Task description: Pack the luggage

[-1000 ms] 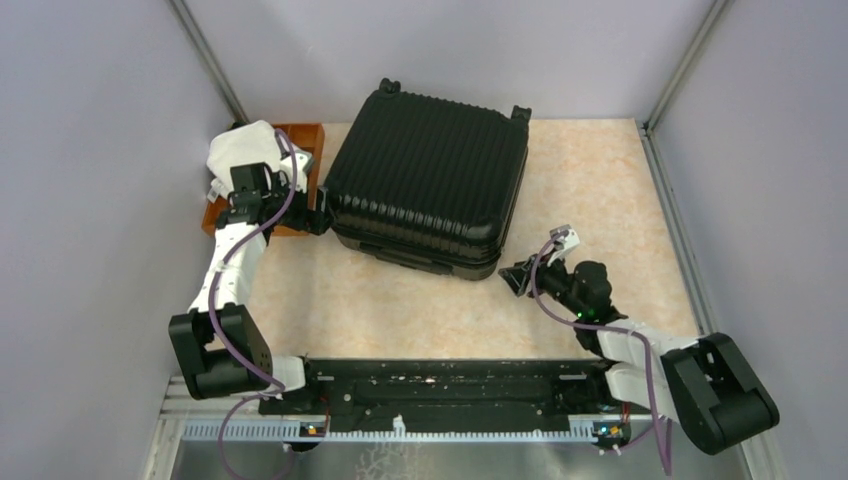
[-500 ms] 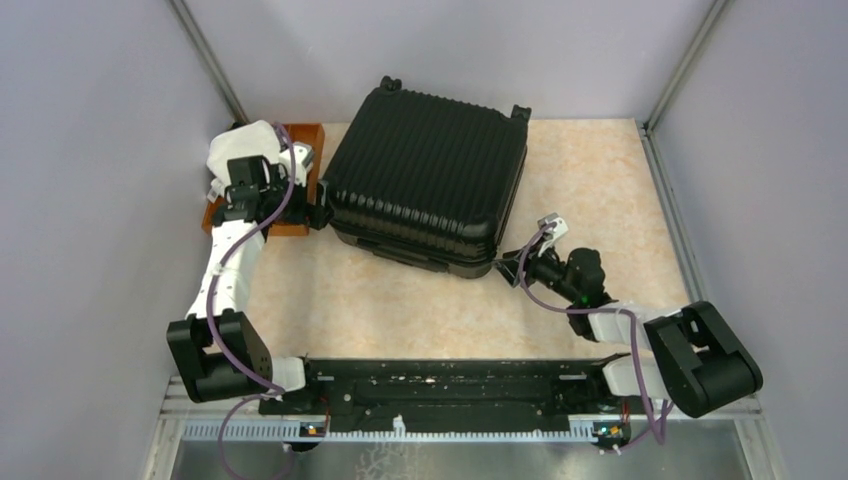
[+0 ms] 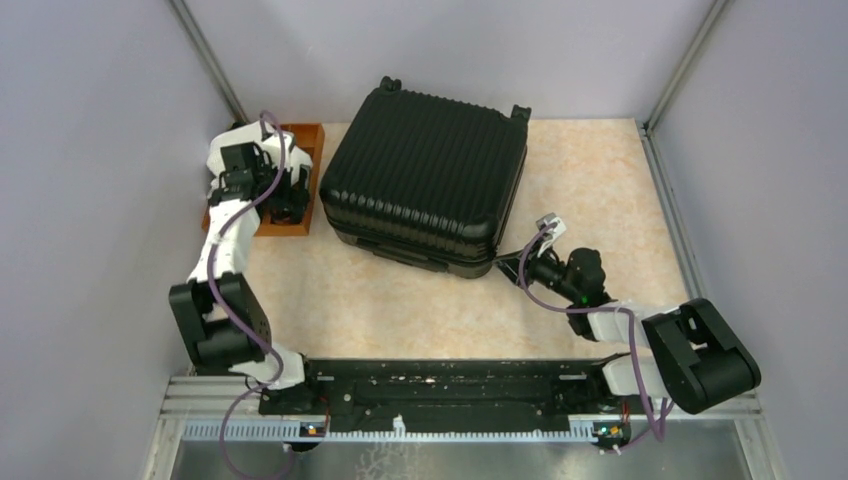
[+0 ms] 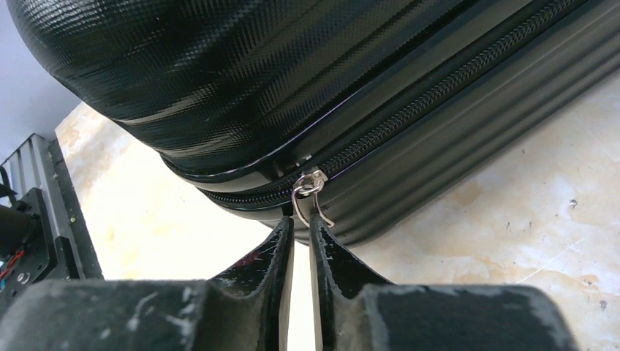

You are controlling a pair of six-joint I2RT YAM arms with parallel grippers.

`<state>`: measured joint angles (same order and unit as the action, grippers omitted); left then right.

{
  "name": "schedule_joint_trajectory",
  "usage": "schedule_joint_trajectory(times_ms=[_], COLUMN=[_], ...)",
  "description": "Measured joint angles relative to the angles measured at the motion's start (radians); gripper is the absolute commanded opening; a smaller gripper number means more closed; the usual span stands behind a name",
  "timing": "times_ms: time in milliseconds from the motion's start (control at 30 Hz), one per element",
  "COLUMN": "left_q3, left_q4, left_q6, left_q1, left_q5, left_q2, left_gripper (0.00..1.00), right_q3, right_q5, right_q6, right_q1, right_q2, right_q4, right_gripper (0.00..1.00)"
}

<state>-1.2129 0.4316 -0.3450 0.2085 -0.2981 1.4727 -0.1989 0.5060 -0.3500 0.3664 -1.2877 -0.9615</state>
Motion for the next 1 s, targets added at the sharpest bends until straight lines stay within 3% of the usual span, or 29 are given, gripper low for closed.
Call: schedule_joint_trajectory(times_ms=[100,300,733,800,1000], left_q3=[-0.033,-0.136,-0.147,-0.146,-0.141], left_q4=[-0.019,-0.018,-0.021,-0.021,-0.022], left_q6=[0.029,0.127,0.204,0.207,0.218], left_q1=[0.000,-0.001,-0.016,-0.016,-0.016], left_q5=[0.014,-0.066,-0.151,-0.151,-0.150], left_q2=[0.115,0.300,0.315,0.315,0.315], left_gripper=[0.93,0.93,0.92,0.92,0.92], right_q3=[0.000,0.003,0.031,0.038,0.042], right_q5=[-0.010,-0.024,-0.069,-0.091,-0.212], right_q6=[-0.006,-0.021,-0.071,-0.070,-0.058], right_q1=[0.000,0.000,0.043,0.057,0.063], right_q2=[0.000,0.010,0.113,0.135,0.166], right_q4=[0.003,0.010,0.012,0.024,0.119], right_gripper=[0.00,0.00,0.00,0.27,0.63])
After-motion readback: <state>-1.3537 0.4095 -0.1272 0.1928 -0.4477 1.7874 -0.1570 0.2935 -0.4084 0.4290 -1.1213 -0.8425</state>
